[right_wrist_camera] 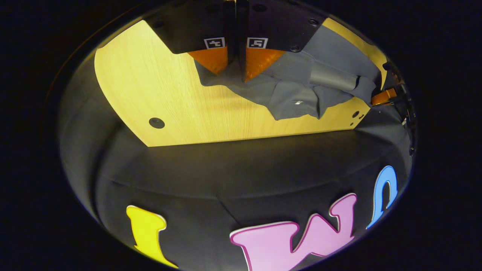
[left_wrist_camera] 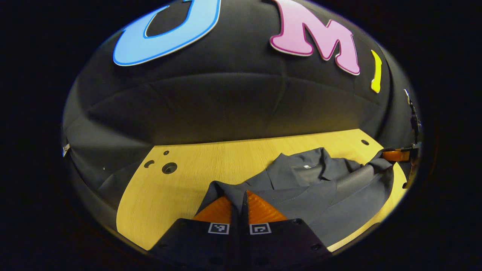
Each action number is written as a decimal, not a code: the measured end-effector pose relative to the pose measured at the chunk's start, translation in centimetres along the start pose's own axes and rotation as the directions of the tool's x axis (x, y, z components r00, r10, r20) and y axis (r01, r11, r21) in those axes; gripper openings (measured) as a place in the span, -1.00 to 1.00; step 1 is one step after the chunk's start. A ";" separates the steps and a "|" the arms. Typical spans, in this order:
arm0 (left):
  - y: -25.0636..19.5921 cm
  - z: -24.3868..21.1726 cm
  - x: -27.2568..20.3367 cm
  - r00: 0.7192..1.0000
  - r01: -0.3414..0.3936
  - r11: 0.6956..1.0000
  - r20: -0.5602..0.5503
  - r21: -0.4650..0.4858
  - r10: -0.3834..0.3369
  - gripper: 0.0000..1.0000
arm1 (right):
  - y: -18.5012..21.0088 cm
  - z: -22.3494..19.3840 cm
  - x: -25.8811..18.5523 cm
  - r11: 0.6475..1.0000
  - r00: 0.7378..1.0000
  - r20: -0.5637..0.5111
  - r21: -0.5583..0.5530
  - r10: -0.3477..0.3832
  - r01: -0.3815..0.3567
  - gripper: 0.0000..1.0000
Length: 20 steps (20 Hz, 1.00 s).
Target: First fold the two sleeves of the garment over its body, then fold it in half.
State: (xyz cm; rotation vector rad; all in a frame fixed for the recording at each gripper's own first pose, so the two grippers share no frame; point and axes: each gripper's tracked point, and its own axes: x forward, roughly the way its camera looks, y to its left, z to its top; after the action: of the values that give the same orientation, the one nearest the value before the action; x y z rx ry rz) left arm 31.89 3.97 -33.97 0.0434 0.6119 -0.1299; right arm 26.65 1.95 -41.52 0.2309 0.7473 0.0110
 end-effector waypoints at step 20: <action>-0.7 -4.5 1.5 0.992 -0.034 0.999 -0.118 -0.011 0.033 0.32 | -0.7 -2.2 1.2 0.997 0.996 -0.084 0.070 0.031 -0.025 0.53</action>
State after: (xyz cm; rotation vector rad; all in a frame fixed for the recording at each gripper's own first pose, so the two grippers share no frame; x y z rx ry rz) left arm 30.42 3.44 -38.51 0.0494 0.7300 -0.0912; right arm 26.00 1.86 -44.10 0.3079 0.8295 0.0217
